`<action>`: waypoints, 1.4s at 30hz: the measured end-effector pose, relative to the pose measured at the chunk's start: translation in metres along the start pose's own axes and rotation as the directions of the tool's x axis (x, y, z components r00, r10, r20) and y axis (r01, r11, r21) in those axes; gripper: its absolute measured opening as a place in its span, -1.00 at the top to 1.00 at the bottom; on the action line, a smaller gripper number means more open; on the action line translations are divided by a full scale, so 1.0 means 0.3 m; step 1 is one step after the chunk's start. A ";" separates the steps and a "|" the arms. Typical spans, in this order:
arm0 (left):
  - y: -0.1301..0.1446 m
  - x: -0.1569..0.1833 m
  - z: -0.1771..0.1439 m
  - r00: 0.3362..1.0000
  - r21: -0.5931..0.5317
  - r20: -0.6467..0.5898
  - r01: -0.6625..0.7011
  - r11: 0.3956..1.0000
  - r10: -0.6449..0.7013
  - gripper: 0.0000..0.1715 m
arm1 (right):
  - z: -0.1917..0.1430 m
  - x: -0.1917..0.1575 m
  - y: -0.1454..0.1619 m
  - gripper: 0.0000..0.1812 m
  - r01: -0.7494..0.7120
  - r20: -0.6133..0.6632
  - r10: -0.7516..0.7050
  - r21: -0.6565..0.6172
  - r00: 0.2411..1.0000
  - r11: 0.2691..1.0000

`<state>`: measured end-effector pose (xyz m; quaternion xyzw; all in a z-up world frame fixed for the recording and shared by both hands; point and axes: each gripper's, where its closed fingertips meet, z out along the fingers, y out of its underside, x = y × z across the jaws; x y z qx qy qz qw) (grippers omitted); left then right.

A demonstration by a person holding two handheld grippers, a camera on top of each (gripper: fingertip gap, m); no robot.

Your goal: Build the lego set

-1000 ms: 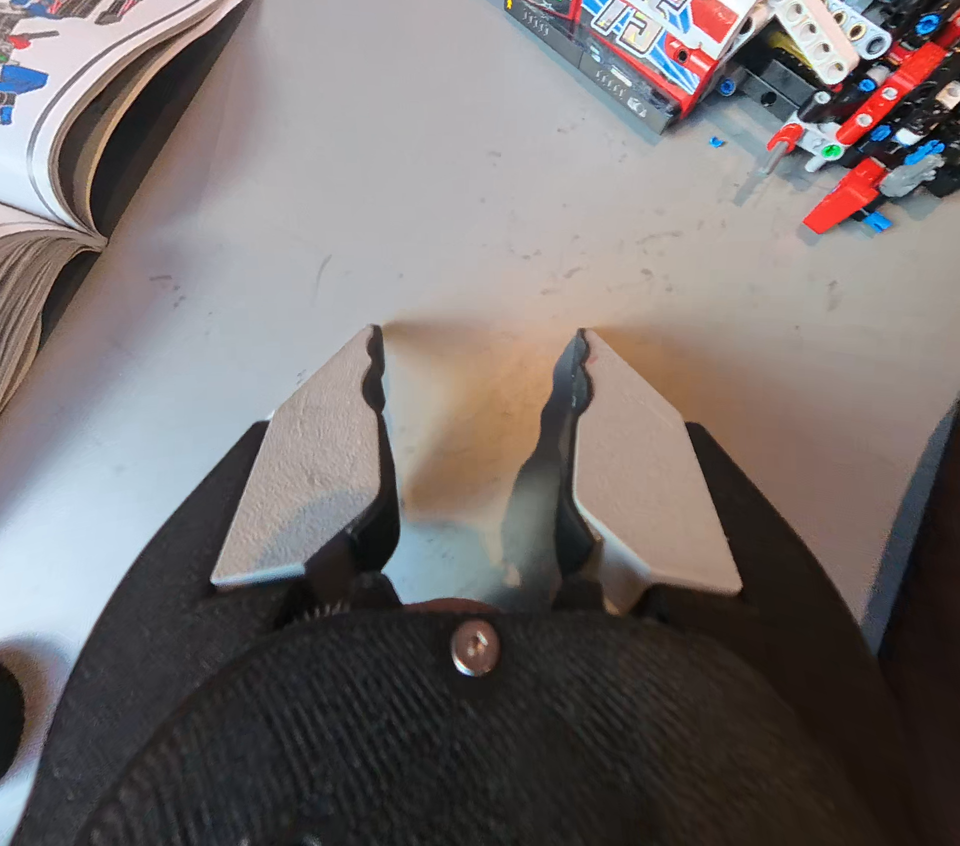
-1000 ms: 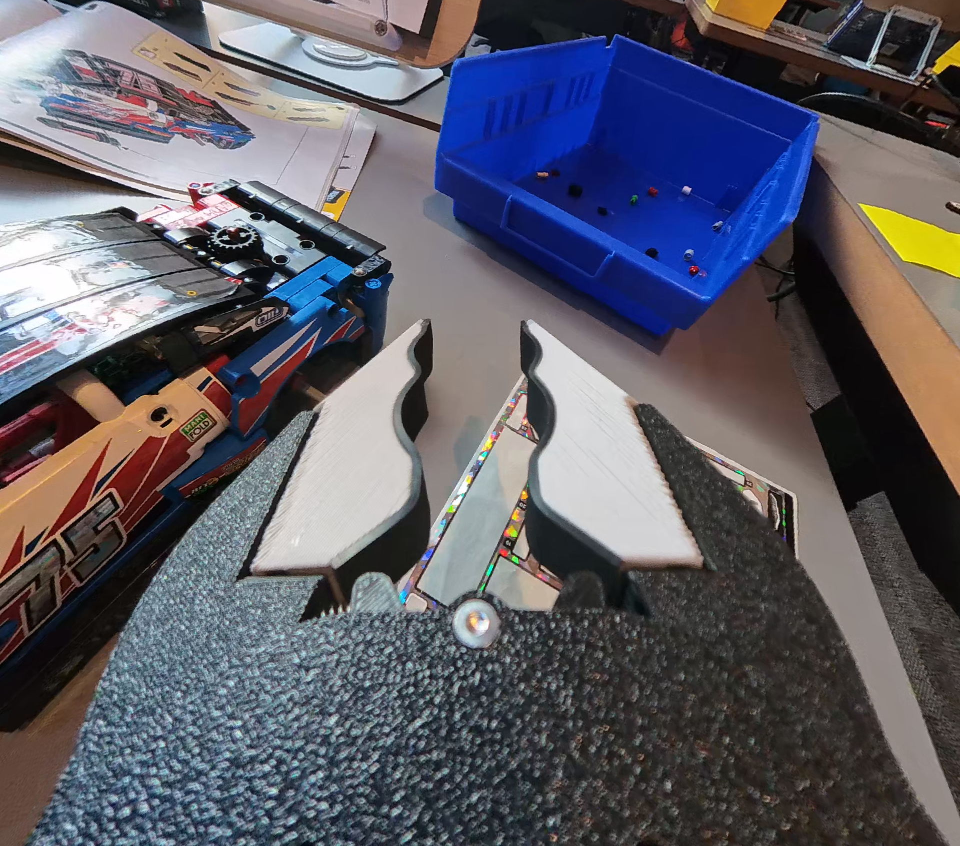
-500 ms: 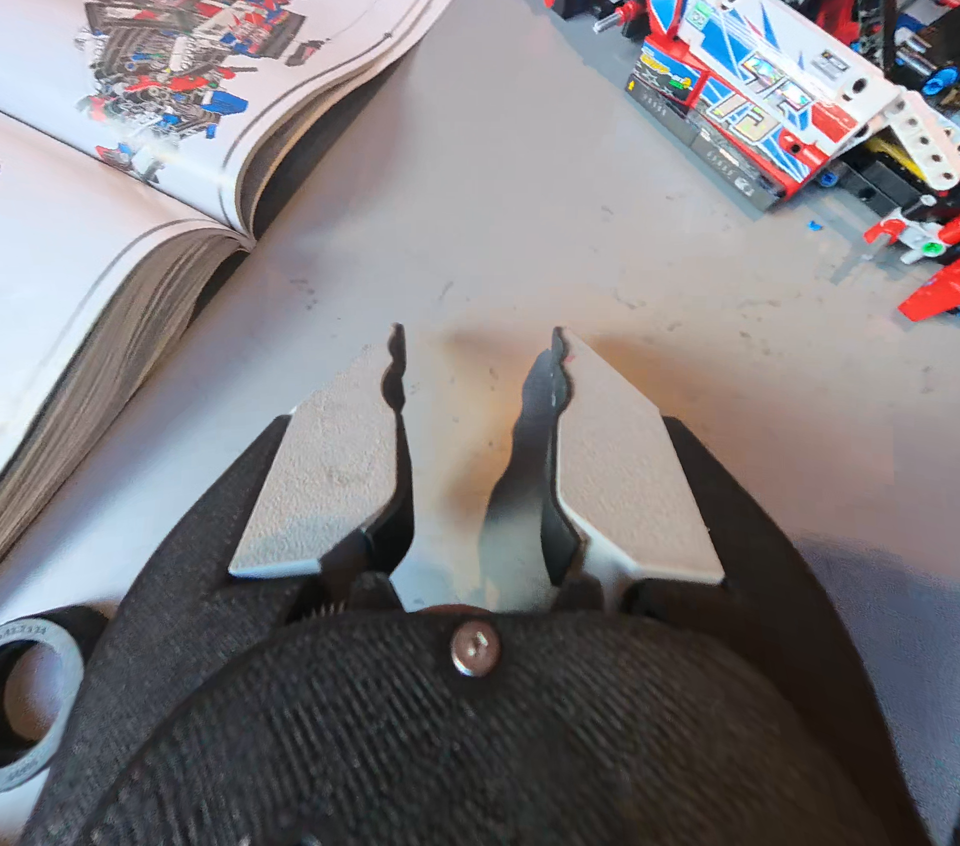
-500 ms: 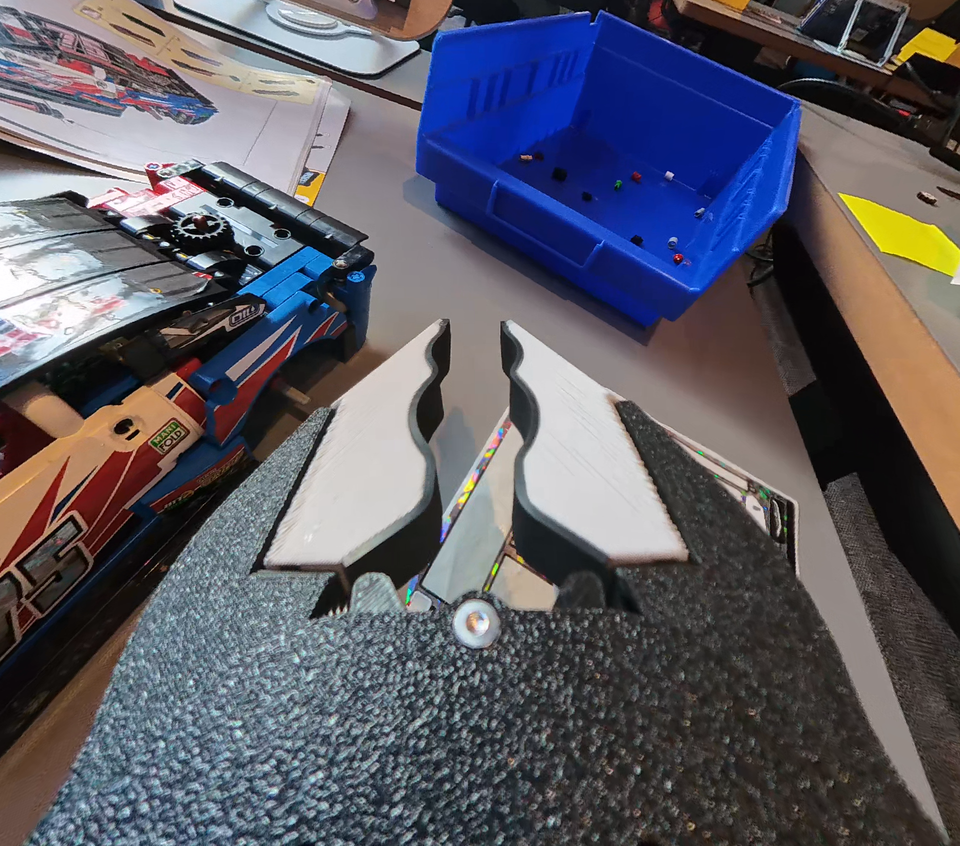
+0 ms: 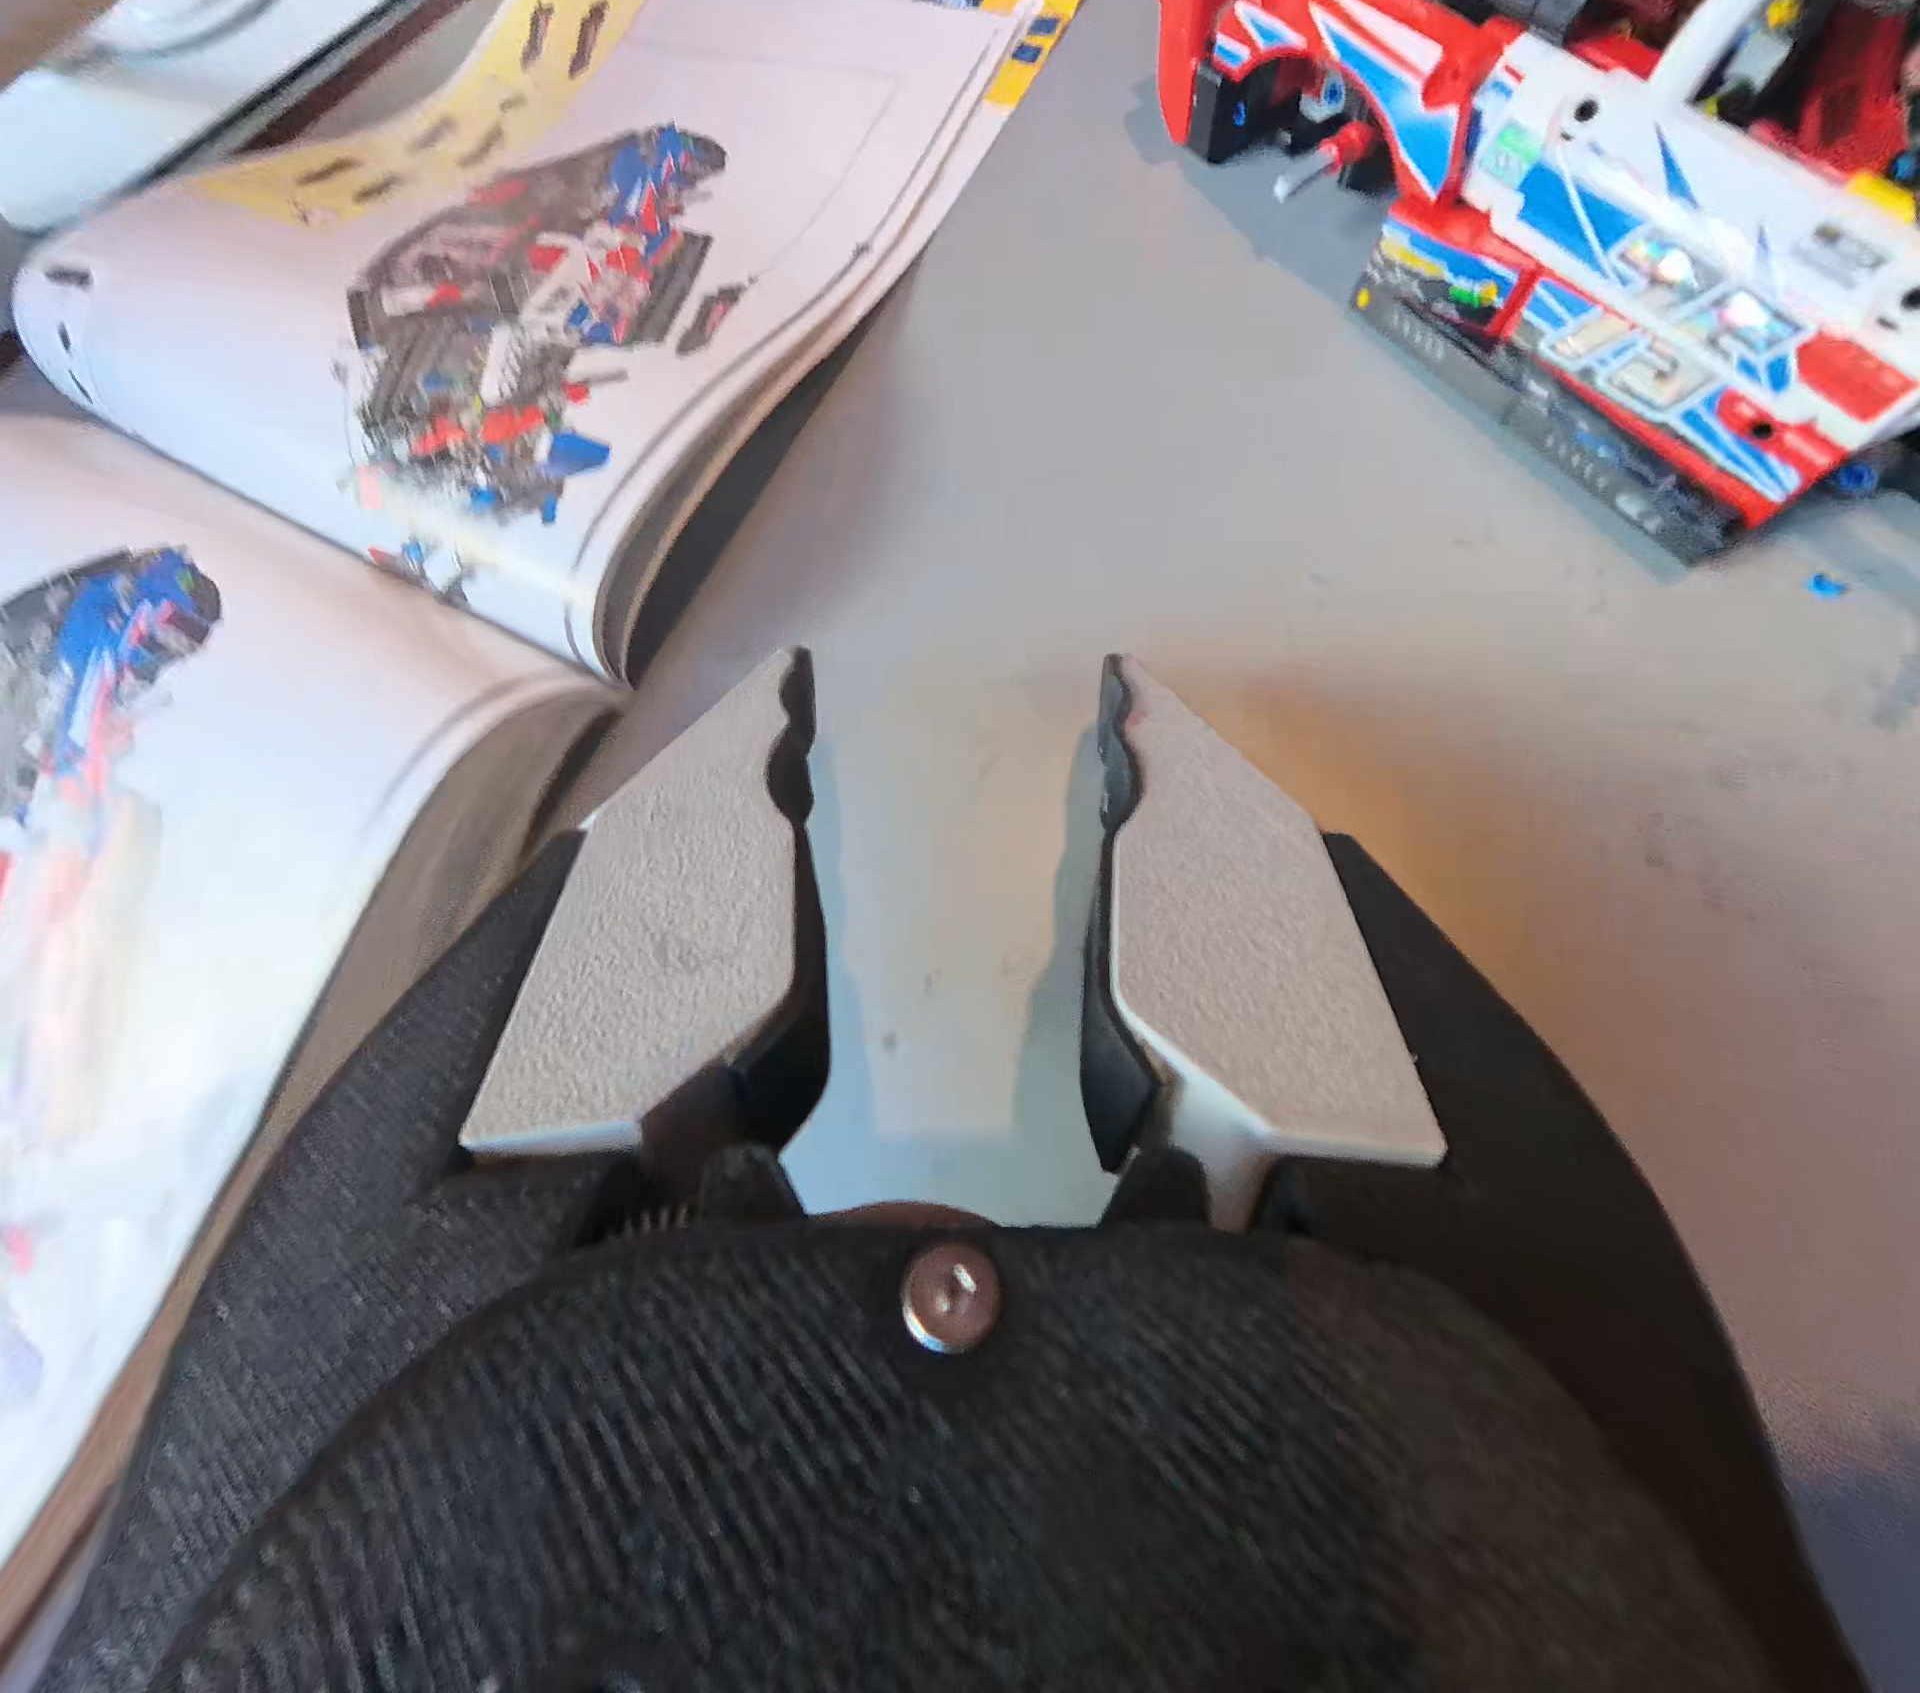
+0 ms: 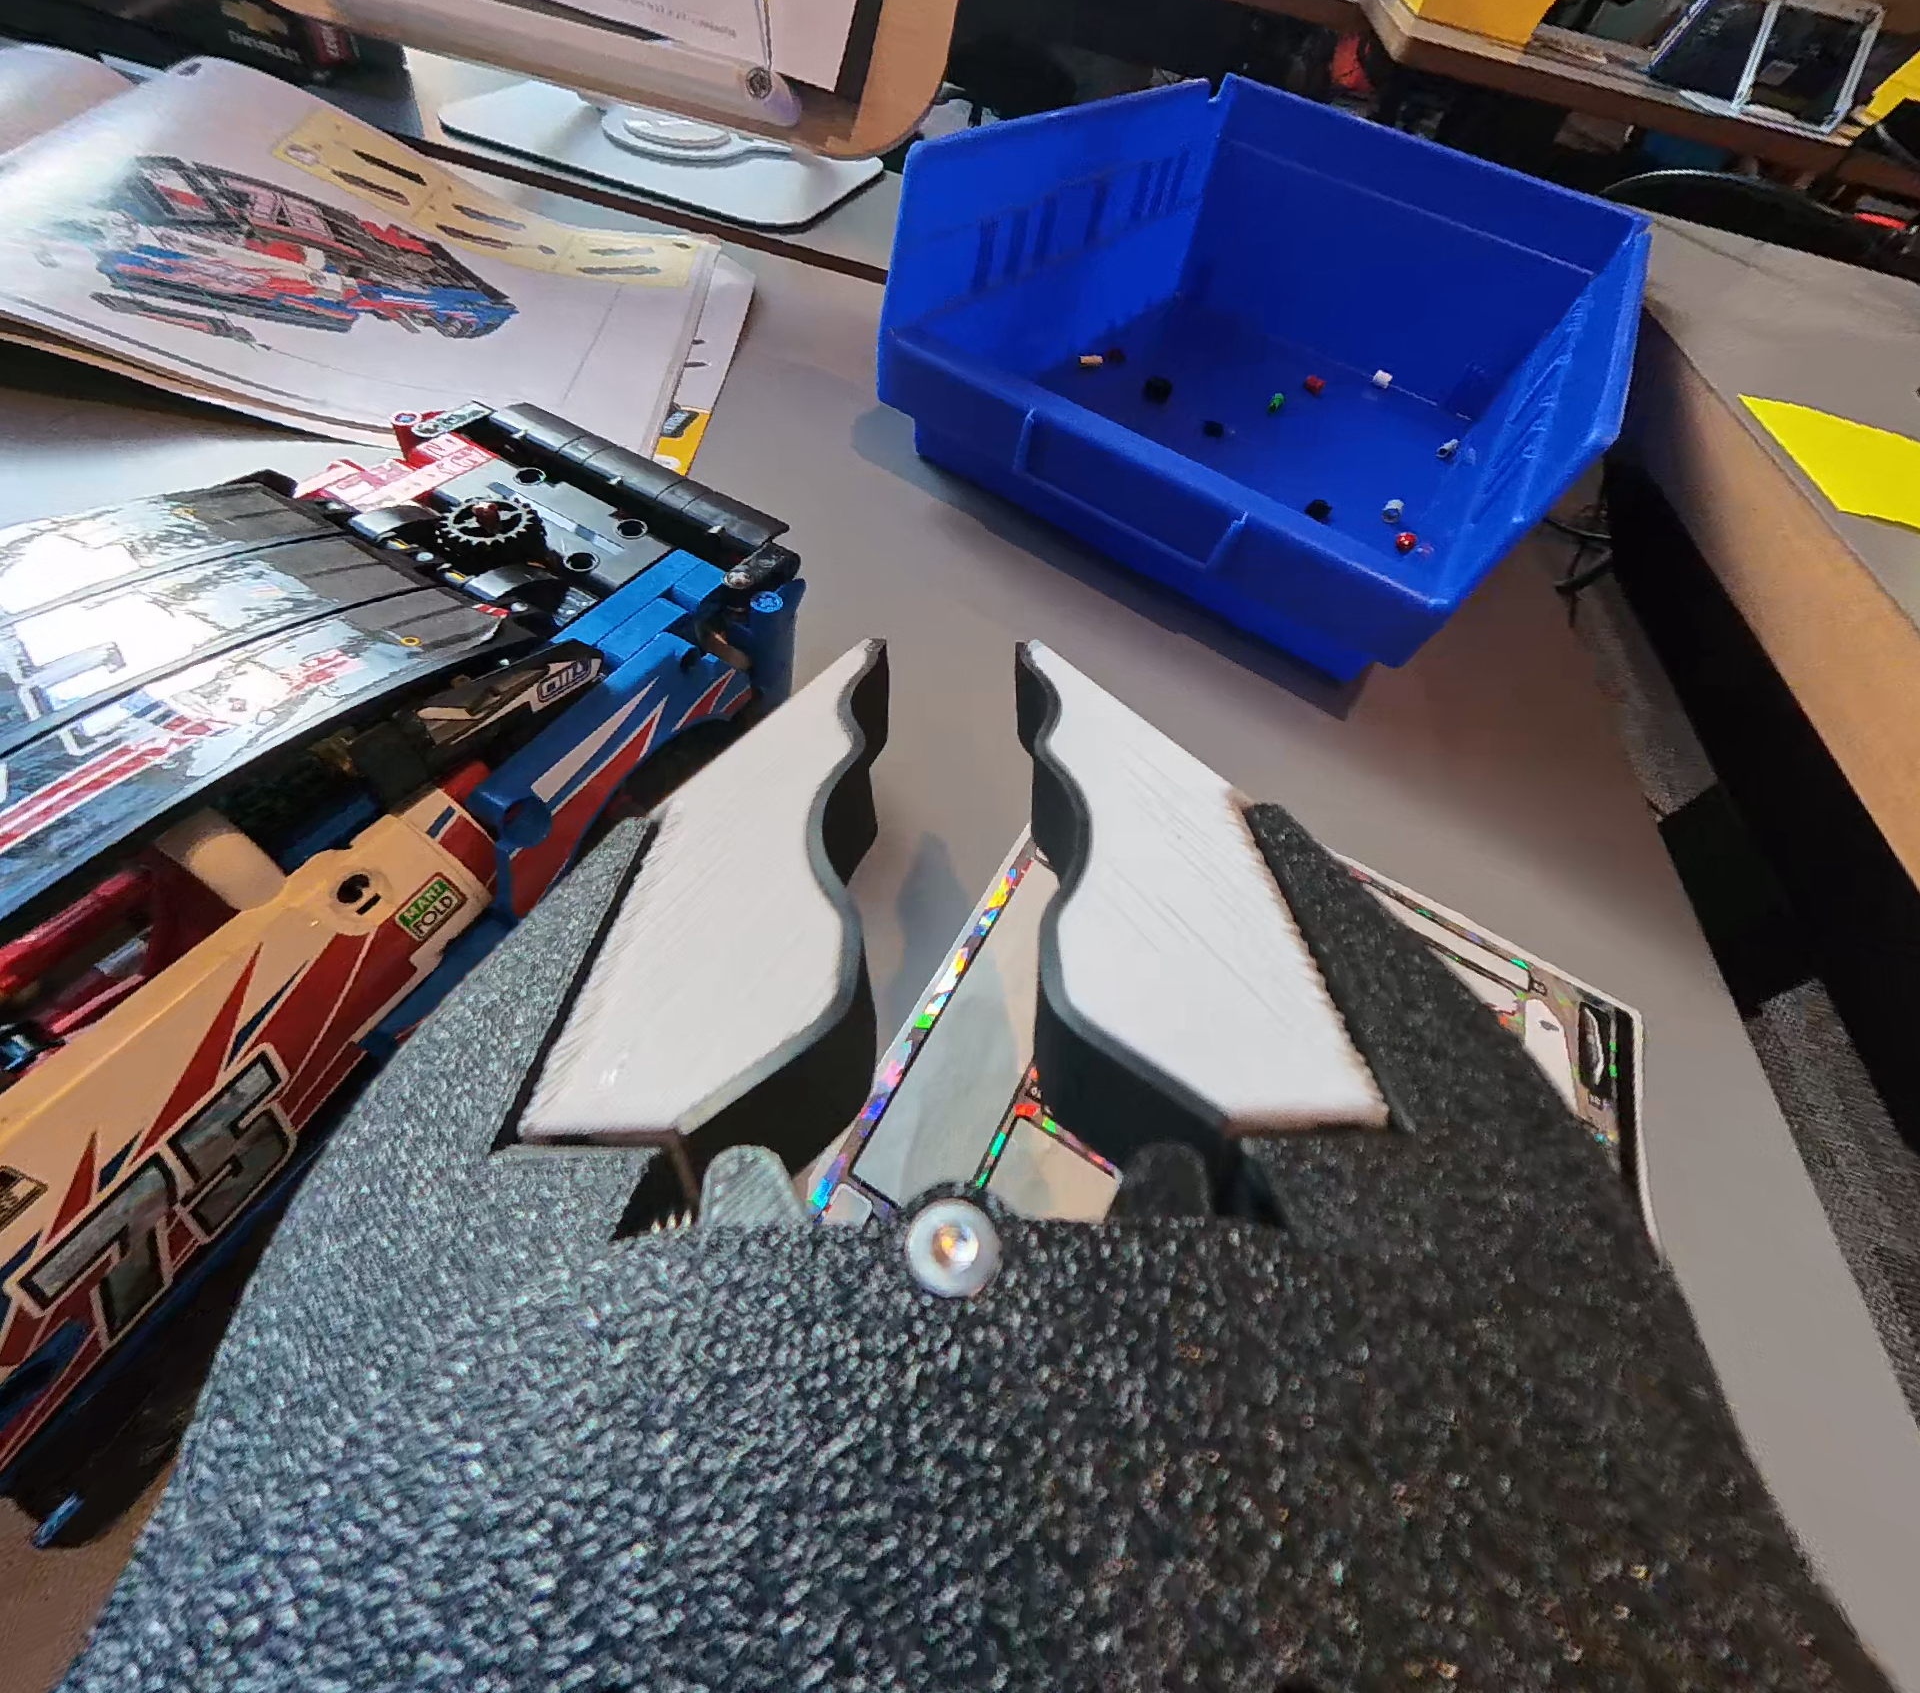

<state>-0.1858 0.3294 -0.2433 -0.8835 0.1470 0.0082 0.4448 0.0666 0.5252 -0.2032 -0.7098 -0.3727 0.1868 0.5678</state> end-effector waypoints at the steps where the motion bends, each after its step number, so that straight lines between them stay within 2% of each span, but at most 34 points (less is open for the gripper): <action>1: -0.025 -0.012 0.009 1.000 0.003 0.004 -0.011 1.000 0.011 0.36 | 0.002 -0.004 0.000 0.73 -0.001 0.007 0.001 -0.002 1.000 1.000; 4: -0.097 -0.080 0.039 1.000 0.002 0.024 -0.013 1.000 0.013 0.33 | 0.009 -0.017 0.003 0.73 0.008 0.021 -0.008 -0.013 1.000 1.000; 6: -0.125 -0.152 0.065 0.998 -0.018 0.055 0.030 0.999 -0.029 0.17 | 0.013 -0.023 0.003 0.73 0.019 0.025 -0.019 -0.015 1.000 1.000; 7: -0.123 -0.178 0.086 0.997 -0.052 0.052 0.064 0.997 -0.062 0.08 | 0.014 -0.027 0.002 0.73 0.024 0.026 -0.024 -0.014 0.999 1.000; 10: -0.103 -0.234 0.150 0.993 -0.114 0.045 0.110 0.987 -0.106 0.03 | 0.016 -0.033 0.000 0.74 0.034 0.030 -0.034 -0.011 0.999 0.999; 13: -0.058 -0.218 0.189 0.996 -0.153 0.000 0.092 0.984 -0.093 -0.04 | 0.021 -0.035 -0.003 0.73 0.031 0.032 -0.031 -0.011 0.999 0.999; 19: -0.038 -0.206 0.199 0.998 -0.115 0.056 -0.012 0.993 0.019 -0.13 | 0.032 -0.043 -0.012 0.74 0.003 0.055 -0.003 -0.004 0.998 1.000; 24: -0.026 -0.196 0.200 0.999 -0.088 0.039 -0.028 0.996 0.032 -0.01 | 0.028 -0.045 -0.018 0.74 0.005 0.056 -0.005 0.009 0.998 1.000; 33: -0.032 -0.193 0.187 0.998 -0.056 0.064 -0.026 0.998 0.030 -0.01 | 0.023 -0.053 -0.026 0.74 -0.030 0.082 0.028 0.022 0.996 0.999; 35: -0.046 -0.197 0.172 0.995 -0.025 0.095 -0.032 0.999 0.034 -0.01 | 0.022 -0.058 -0.026 0.71 -0.034 0.092 0.032 0.021 0.995 0.999; 38: -0.078 -0.191 0.140 0.994 0.024 0.108 -0.027 0.999 0.024 0.16 | 0.026 -0.061 -0.019 0.59 -0.040 0.098 0.040 0.004 0.994 0.999; 42: -0.132 -0.197 0.104 0.987 0.113 0.159 -0.037 0.993 0.018 0.20 | 0.034 -0.065 -0.010 0.55 -0.035 0.102 0.036 -0.017 0.994 0.999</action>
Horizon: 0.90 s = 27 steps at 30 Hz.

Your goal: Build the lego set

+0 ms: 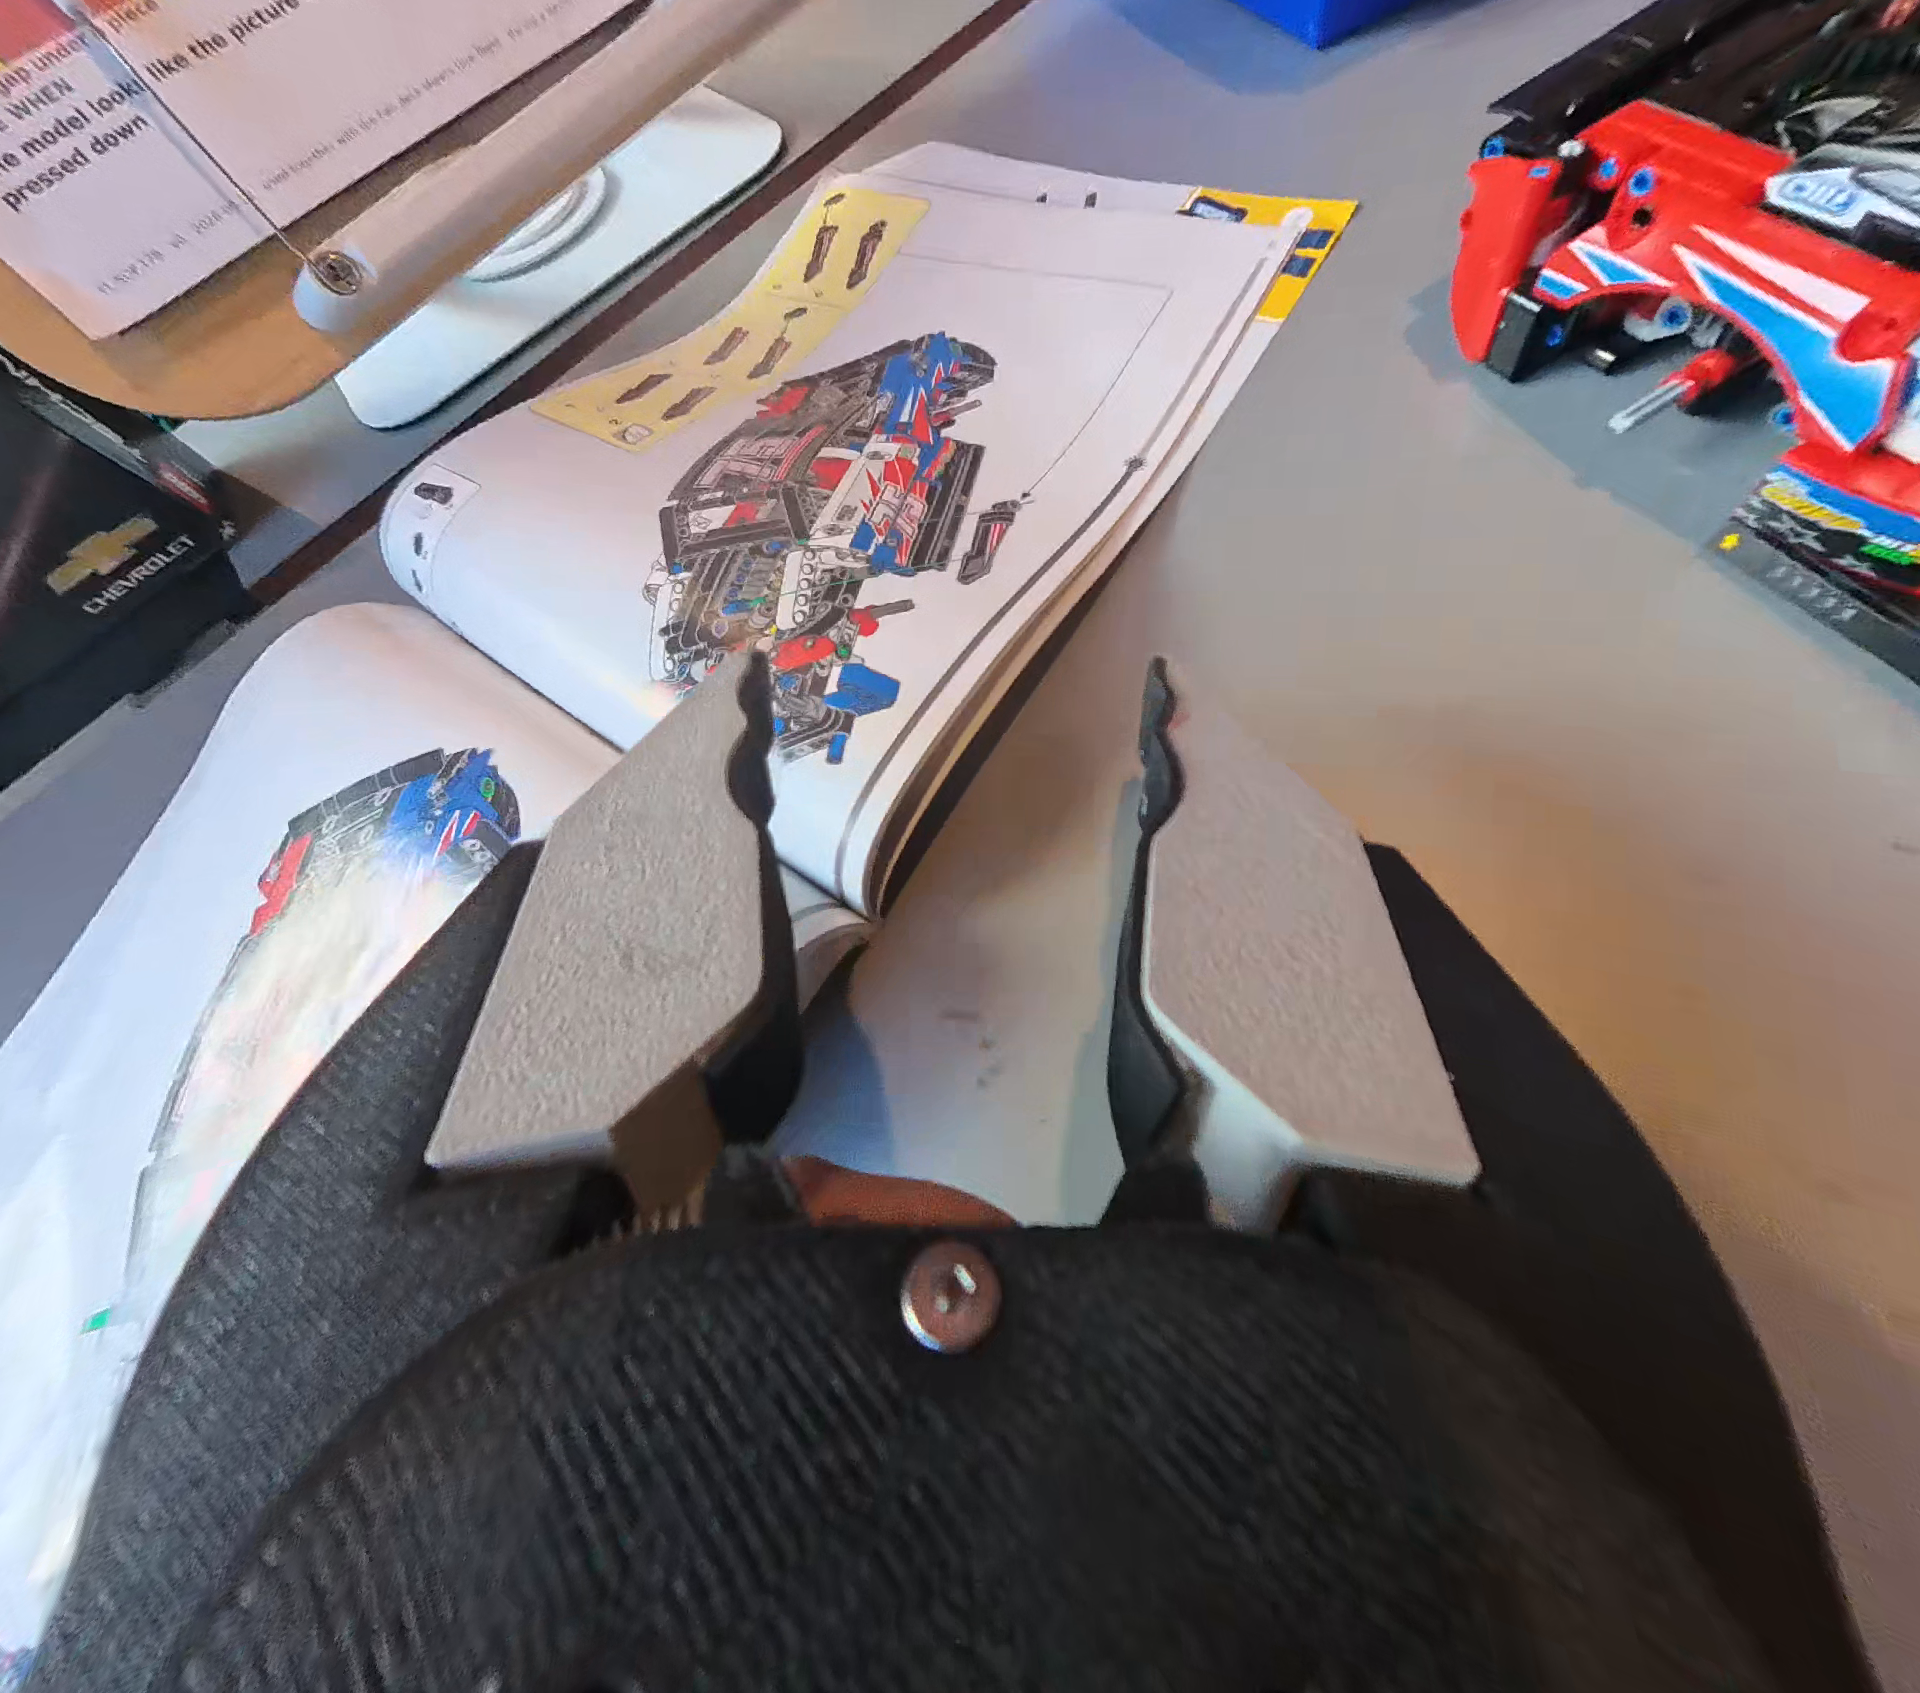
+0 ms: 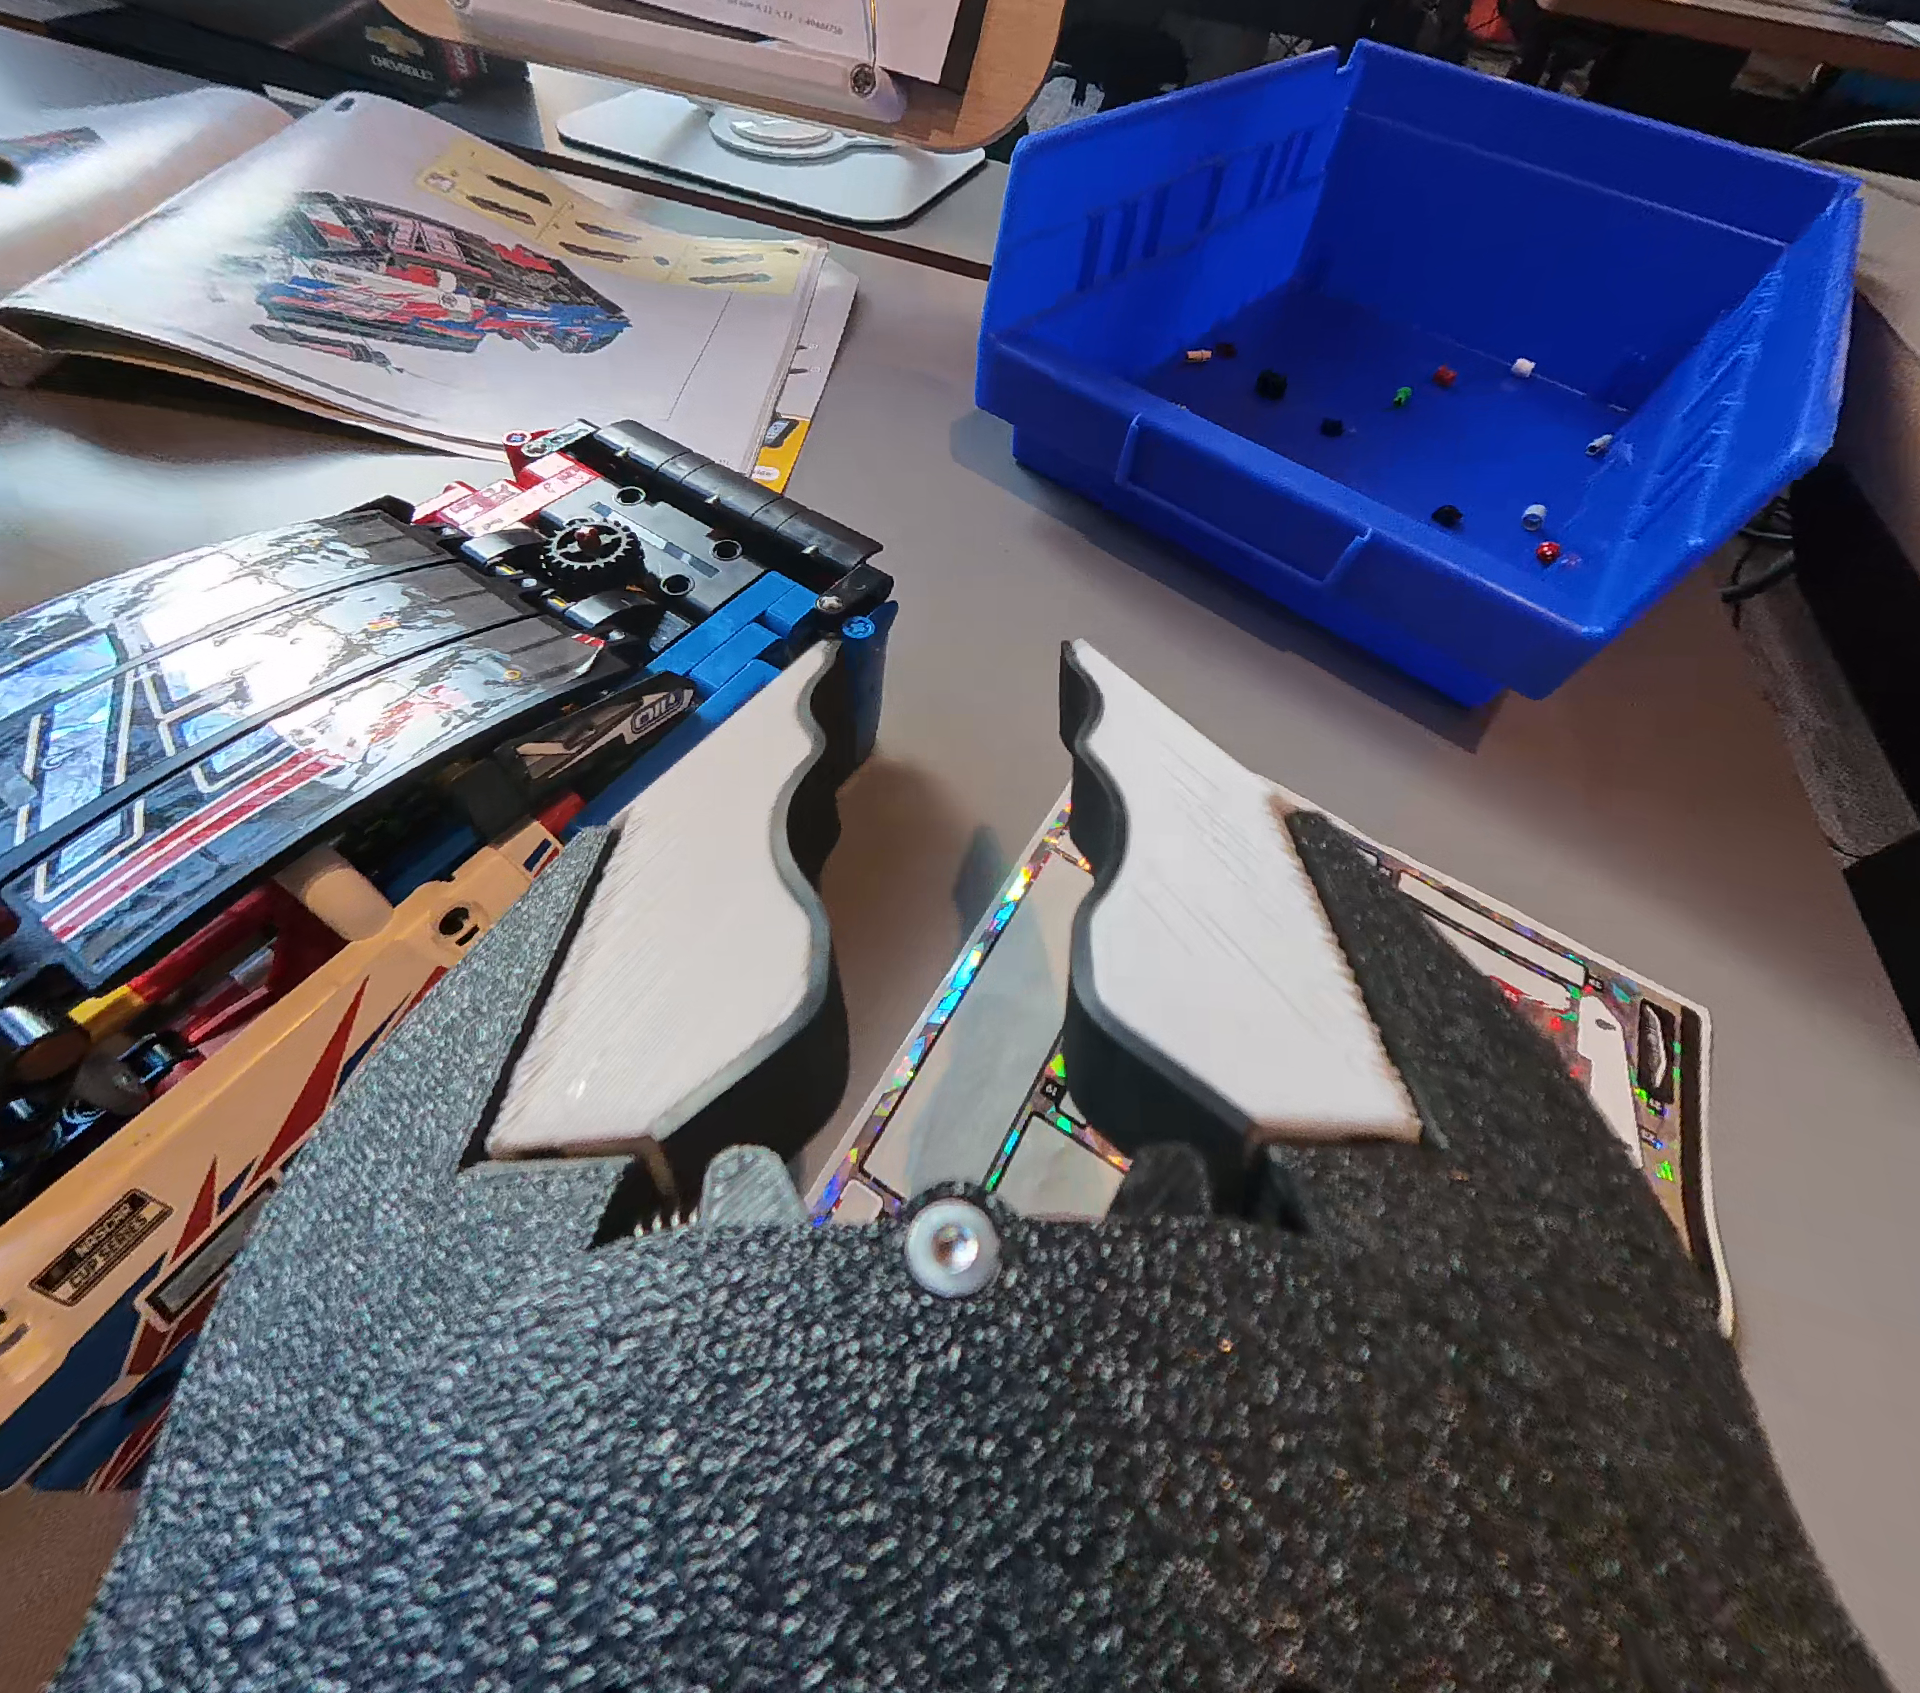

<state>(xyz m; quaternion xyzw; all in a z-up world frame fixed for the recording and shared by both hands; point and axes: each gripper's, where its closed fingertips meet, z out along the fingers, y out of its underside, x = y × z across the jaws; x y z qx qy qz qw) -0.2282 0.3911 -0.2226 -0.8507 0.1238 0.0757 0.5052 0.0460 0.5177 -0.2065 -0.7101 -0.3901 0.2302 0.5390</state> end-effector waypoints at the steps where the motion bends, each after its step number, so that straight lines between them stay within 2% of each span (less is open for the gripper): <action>1: 0.000 0.010 -0.001 1.000 0.004 -0.006 0.001 1.000 -0.001 0.21 | 0.001 -0.001 0.001 0.54 0.002 0.000 -0.002 -0.003 1.000 1.000; 11: 0.053 0.116 -0.035 0.994 -0.020 -0.051 -0.100 0.995 0.099 0.27 | -0.001 0.002 -0.001 0.55 -0.006 0.000 0.006 0.003 1.000 1.000; 27: 0.083 0.147 -0.047 0.983 -0.048 -0.074 -0.169 0.984 0.165 0.29 | 0.008 -0.007 0.008 0.59 -0.007 0.024 0.007 -0.020 1.000 1.000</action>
